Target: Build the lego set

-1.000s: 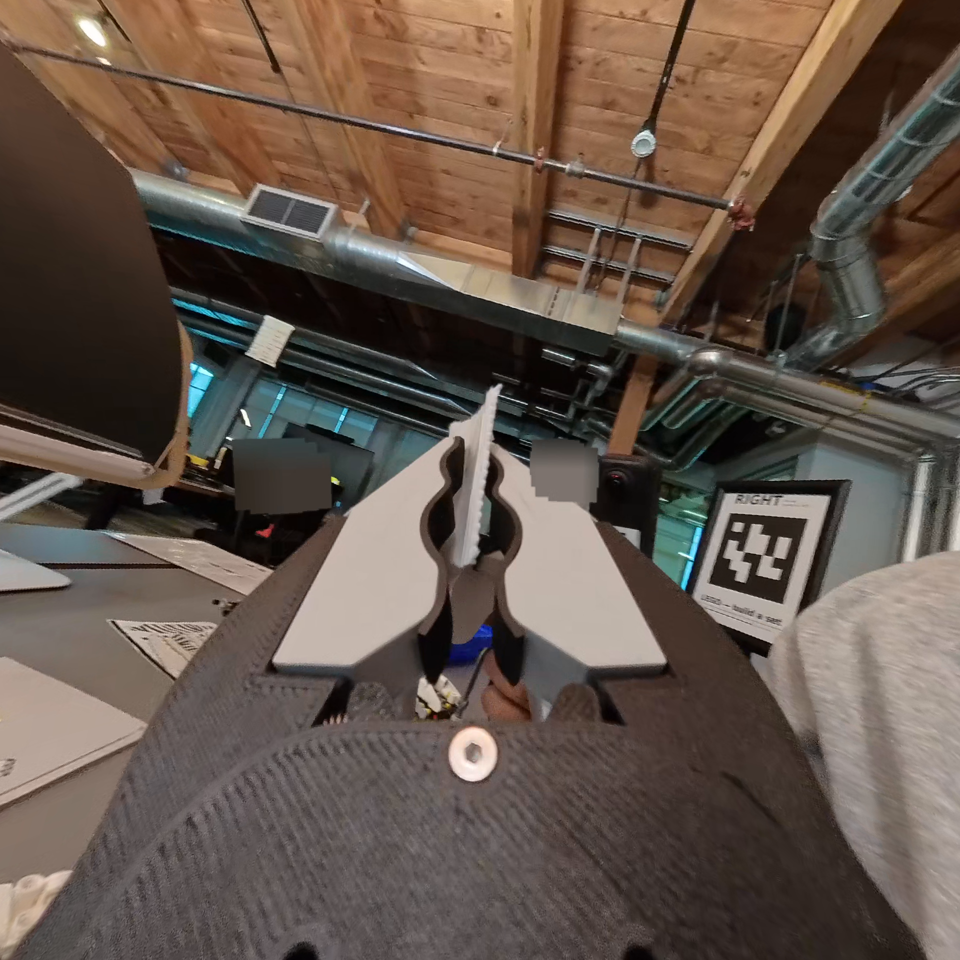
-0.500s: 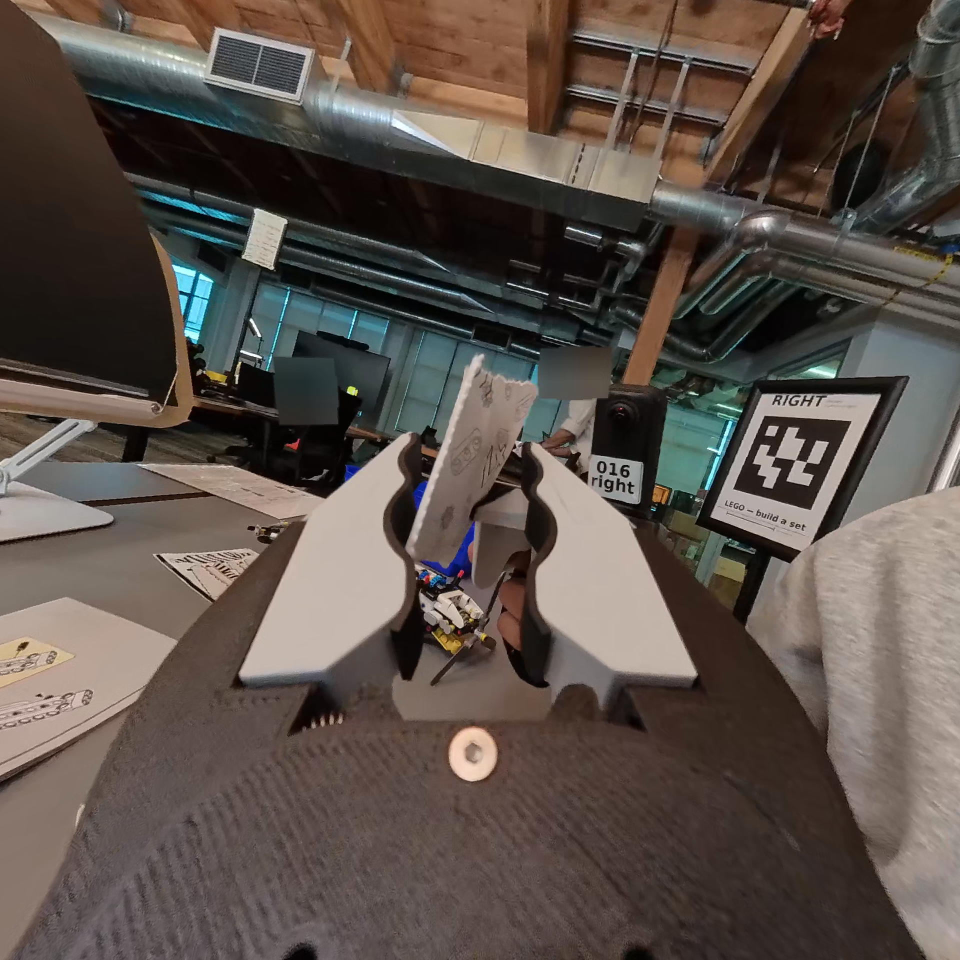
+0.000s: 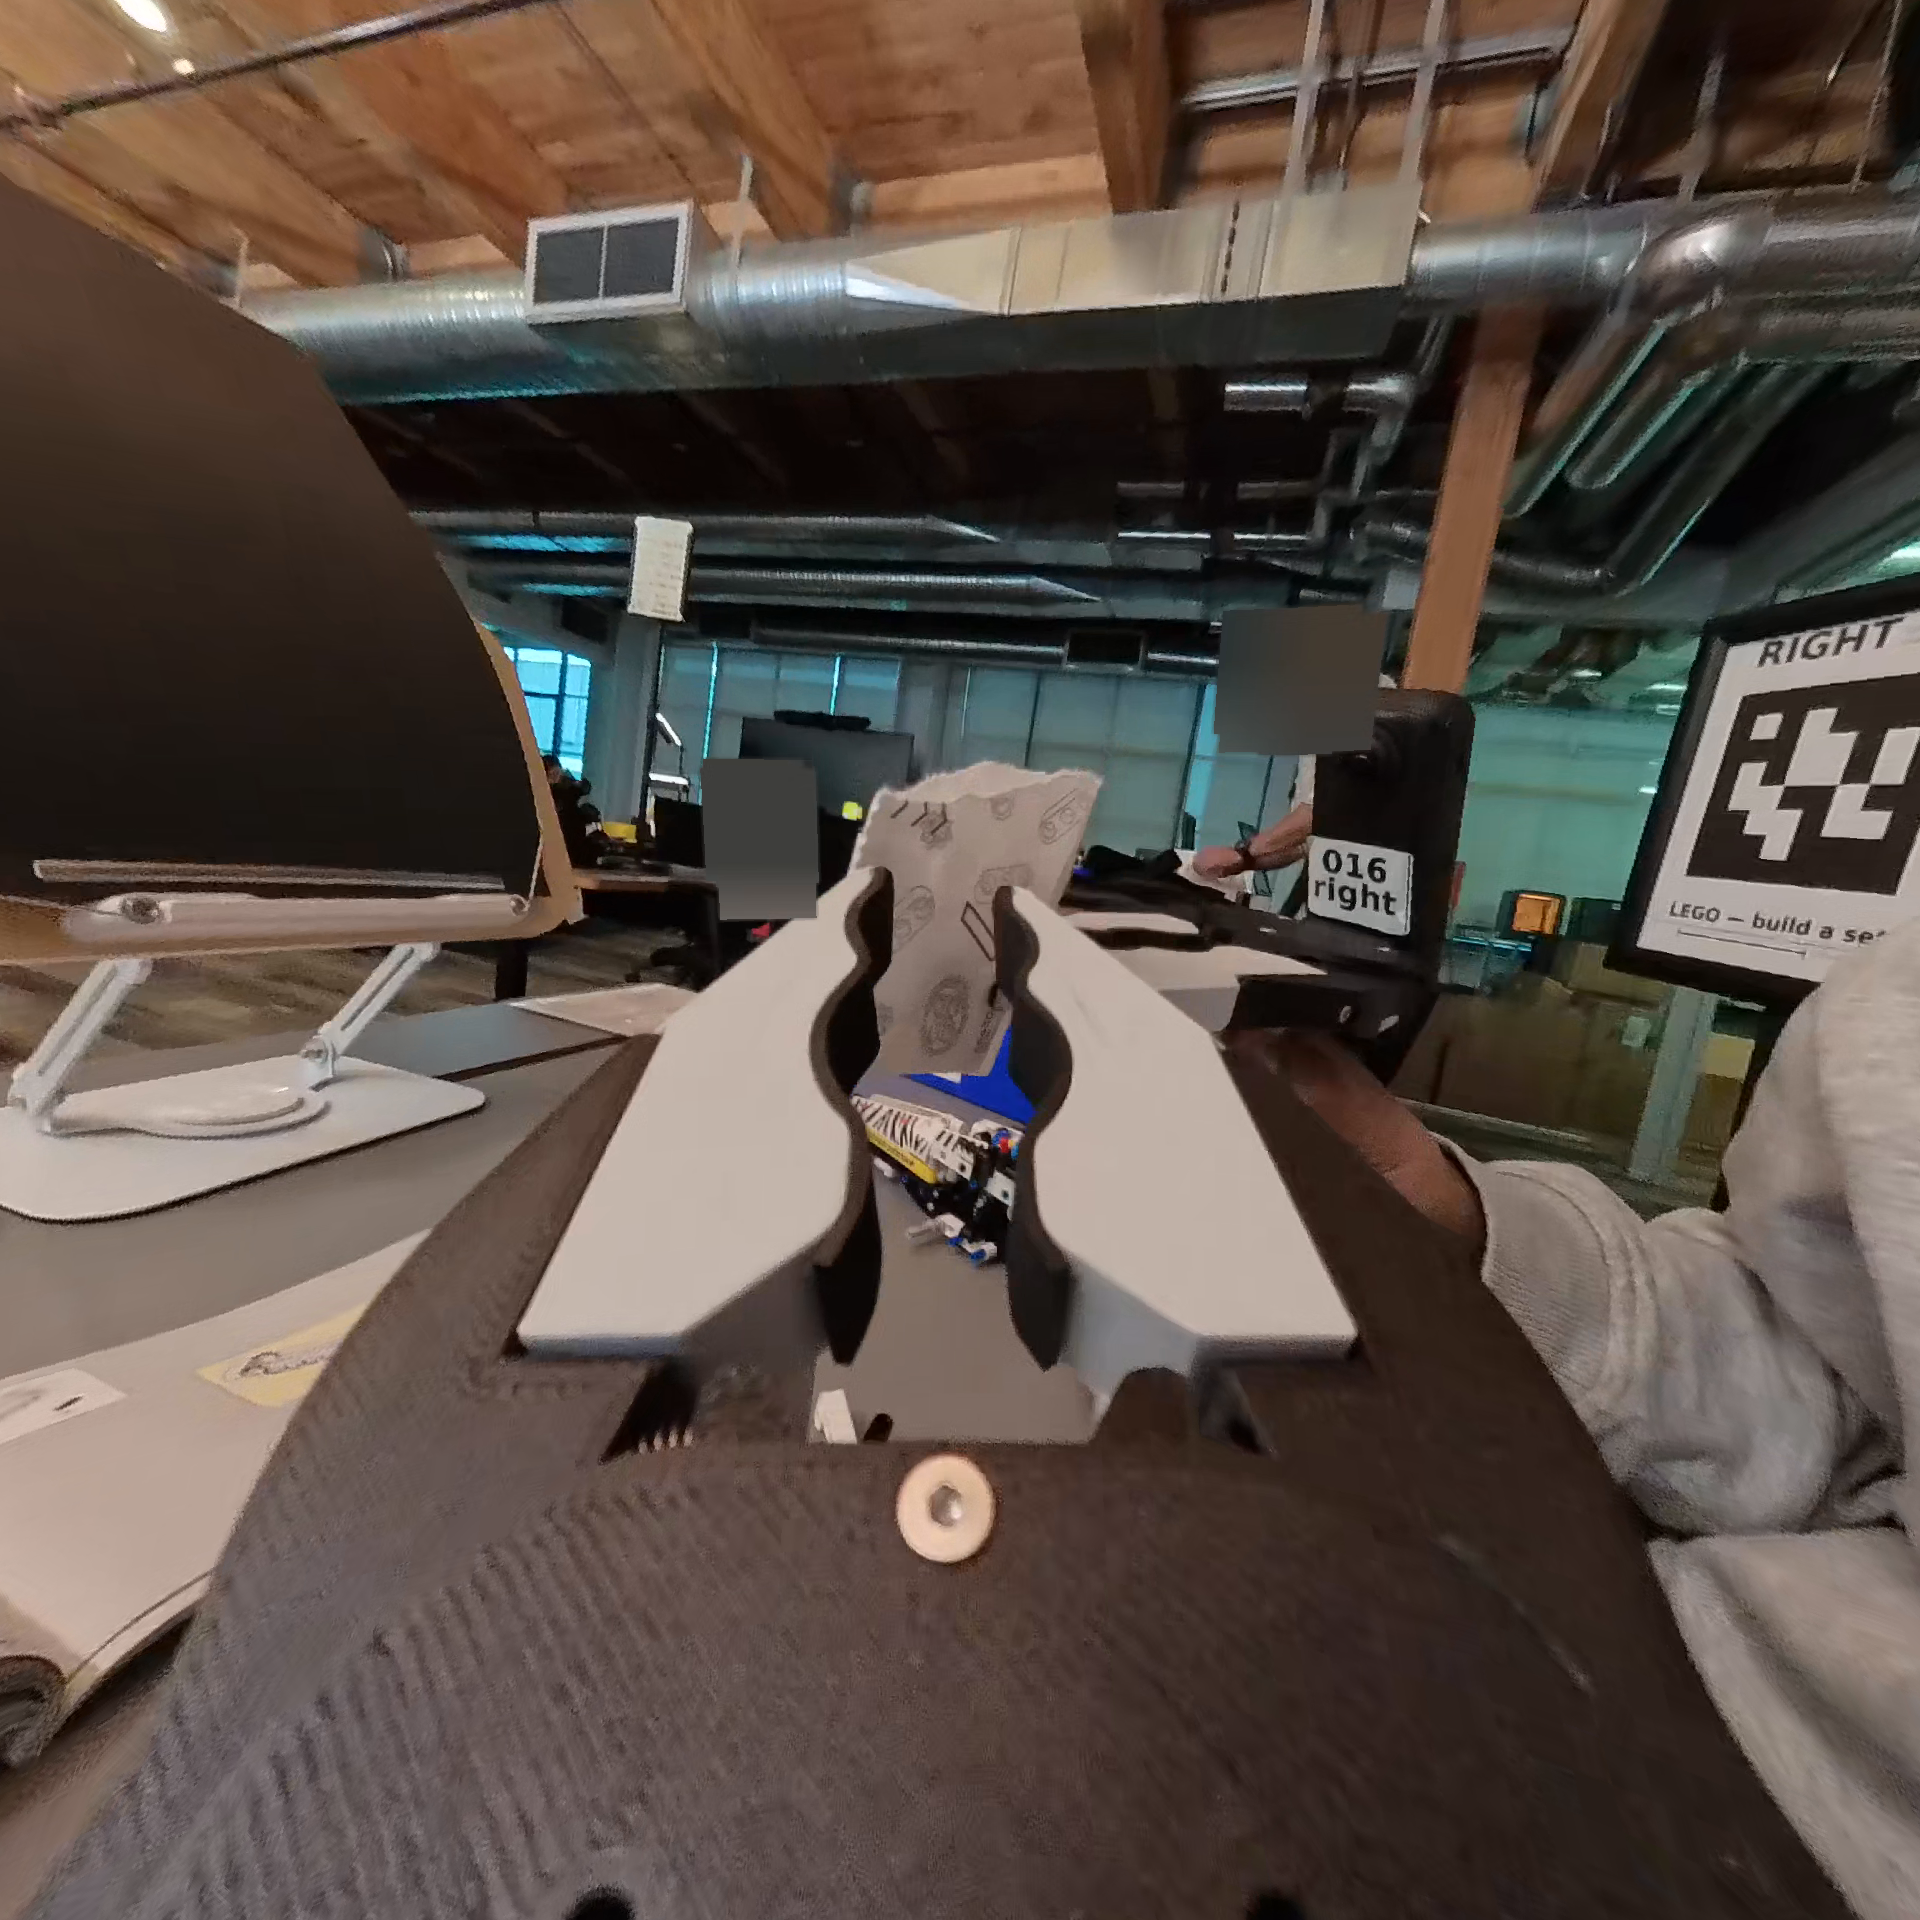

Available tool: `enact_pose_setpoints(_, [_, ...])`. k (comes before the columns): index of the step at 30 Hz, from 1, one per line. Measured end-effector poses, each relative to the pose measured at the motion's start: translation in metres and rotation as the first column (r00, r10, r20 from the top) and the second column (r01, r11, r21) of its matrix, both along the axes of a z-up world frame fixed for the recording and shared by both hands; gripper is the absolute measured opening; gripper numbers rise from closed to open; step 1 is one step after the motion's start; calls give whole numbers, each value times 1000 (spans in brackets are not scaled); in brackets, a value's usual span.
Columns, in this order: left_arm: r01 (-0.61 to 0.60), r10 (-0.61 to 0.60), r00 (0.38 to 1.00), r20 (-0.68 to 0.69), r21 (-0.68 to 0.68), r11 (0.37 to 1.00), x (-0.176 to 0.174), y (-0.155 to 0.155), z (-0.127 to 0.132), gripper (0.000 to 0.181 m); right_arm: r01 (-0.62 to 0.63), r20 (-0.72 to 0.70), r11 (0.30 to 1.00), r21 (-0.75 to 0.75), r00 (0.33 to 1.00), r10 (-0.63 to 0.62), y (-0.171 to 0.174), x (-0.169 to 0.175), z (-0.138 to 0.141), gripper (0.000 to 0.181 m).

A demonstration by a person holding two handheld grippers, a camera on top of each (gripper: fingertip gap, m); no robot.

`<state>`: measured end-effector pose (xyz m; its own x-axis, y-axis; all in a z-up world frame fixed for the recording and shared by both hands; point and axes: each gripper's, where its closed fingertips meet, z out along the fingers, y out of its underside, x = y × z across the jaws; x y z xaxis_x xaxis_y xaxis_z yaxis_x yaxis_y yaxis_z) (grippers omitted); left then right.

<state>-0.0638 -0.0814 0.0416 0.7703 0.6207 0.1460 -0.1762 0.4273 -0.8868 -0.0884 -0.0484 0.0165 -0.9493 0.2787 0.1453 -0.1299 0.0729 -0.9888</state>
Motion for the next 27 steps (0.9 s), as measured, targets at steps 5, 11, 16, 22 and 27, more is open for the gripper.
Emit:
enact_pose_setpoints(5, [90,-90,996,8,47,995,4,0,-1,15,-3,-59,999,45,998,6,-4,5,-3,10])
enact_pose_setpoints(11, [10,-16,999,46,131,991,-2,-30,1,26,47,-136,979,198,991,-20,3,-4,-10,10])
enact_pose_setpoints(16, [76,-70,965,253,-15,997,-18,-12,-31,38,22,-123,969,245,992,9,6,1,-14,10])
enact_pose_setpoints(22, [237,-210,941,265,-72,969,-7,28,-33,44,-9,-85,981,194,996,26,3,6,-15,10])
enact_pose_setpoints(27, [213,-179,952,248,-116,970,-7,40,-29,61,9,-125,985,172,992,13,8,7,-10,10])
